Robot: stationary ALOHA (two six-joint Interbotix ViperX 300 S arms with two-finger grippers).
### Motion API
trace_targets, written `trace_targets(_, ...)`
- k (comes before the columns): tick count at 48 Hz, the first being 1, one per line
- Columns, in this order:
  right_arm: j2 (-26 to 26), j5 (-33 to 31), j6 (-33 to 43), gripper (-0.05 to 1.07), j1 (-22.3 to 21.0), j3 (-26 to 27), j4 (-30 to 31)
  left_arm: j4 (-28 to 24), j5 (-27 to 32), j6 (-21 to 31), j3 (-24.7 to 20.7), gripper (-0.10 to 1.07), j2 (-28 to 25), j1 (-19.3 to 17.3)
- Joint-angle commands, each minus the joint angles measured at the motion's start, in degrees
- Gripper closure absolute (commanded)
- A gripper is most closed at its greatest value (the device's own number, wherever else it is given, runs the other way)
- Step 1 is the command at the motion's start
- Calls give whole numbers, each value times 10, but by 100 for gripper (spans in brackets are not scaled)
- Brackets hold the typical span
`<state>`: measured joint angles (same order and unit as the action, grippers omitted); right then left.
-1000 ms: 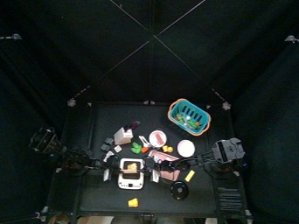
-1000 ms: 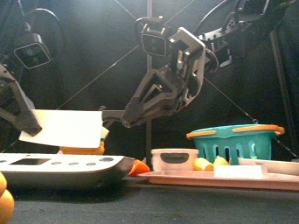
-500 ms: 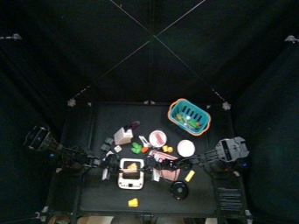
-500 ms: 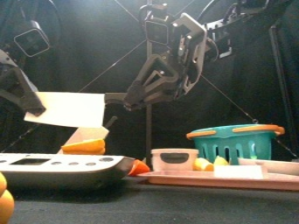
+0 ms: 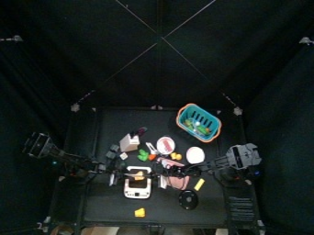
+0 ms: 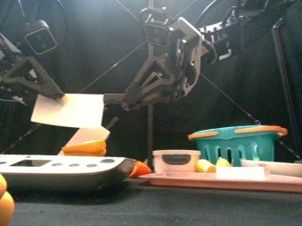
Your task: Cut squash
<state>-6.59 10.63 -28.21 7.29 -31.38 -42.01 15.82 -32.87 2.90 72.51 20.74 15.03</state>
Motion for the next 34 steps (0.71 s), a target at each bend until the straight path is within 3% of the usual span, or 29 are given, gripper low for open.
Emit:
trace_targets(1, 20, 4, -1, 61, -3, 11, 1, -1, -5, -2, -13, 26, 3, -7)
trace_targets(34, 20, 2, -1, 61, -3, 12, 2, -10, -5, -2, -10, 25, 2, -12)
